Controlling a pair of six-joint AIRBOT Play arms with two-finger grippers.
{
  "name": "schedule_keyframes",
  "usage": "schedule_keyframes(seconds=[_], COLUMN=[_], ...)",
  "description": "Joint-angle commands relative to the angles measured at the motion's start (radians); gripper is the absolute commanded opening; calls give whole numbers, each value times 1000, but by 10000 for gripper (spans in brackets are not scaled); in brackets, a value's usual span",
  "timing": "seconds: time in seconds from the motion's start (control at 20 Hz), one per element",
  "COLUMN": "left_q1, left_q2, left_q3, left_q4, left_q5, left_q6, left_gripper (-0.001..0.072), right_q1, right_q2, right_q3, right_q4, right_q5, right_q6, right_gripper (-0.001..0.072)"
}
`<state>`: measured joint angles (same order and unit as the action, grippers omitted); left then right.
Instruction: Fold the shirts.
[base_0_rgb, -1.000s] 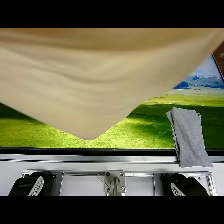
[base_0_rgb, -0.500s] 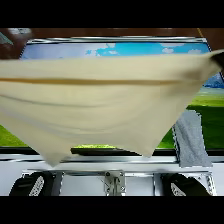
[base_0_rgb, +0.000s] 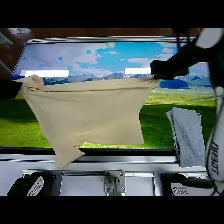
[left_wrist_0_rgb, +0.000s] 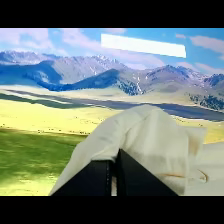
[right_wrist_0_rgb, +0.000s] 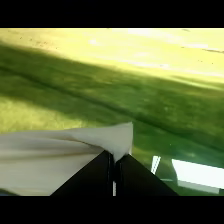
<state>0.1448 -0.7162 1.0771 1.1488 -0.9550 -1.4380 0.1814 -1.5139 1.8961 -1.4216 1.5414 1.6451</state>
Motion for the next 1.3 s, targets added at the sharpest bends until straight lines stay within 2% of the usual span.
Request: schedule_keyframes(seconds=[0.0,0.1,0.25,0.45,0.5,0.55,0.6,0.65,0.75,0.85,0.9,0.95,1.0,1.05,1.1,1.15,1.2,1.25], left_q1=[-20,-63,-135,-189,-188,-179,-161,-129,-22,113,182,238,283,324,363,400,434,455], left_q2=[-208,-344,-525,-674,-681,-678,-677,-676,-676,-671,-658,-638,-610,-573,-533,-499,-468,-450], left_q3=[-71,-71,-71,-71,-71,-69,-52,-23,68,164,193,195,179,135,66,-16,-114,-206], left_q4=[-166,-294,-339,-339,-339,-338,-338,-333,-293,-237,-203,-158,-90,-12,34,33,1,-47], left_q5=[192,241,253,179,166,153,112,42,-154,-373,-479,-556,-613,-657,-679,-685,-671,-647], left_q6=[137,232,241,240,240,240,238,238,173,85,71,72,76,87,96,105,113,136], left_gripper=[37,37,38,44,118,302,589,712,713,705,611,489,457,458,463,523,657,680], right_q1=[-26,-48,-51,-51,-51,-51,-53,-59,-84,-128,-153,-181,-215,-255,-297,-338,-369,-391], right_q2=[-196,-262,-326,-376,-378,-375,-370,-358,-321,-267,-242,-221,-209,-201,-180,-153,-131,-111], right_q3=[-13,-13,-13,-13,-13,-13,-13,-13,-13,-13,-13,-13,-13,-15,-34,-70,-116,-172], right_q4=[-34,1,43,39,54,60,62,62,55,0,-53,-123,-172,-157,-83,29,134,224], right_q5=[-222,-291,-315,-301,-302,-311,-306,-287,-214,-71,34,148,254,326,322,297,261,221], right_q6=[65,148,160,206,206,205,200,175,93,-26,-81,-121,-140,-139,-101,-77,-80,-89], right_gripper=[56,56,56,57,98,272,530,627,627,627,624,579,482,412,362,363,430,603])
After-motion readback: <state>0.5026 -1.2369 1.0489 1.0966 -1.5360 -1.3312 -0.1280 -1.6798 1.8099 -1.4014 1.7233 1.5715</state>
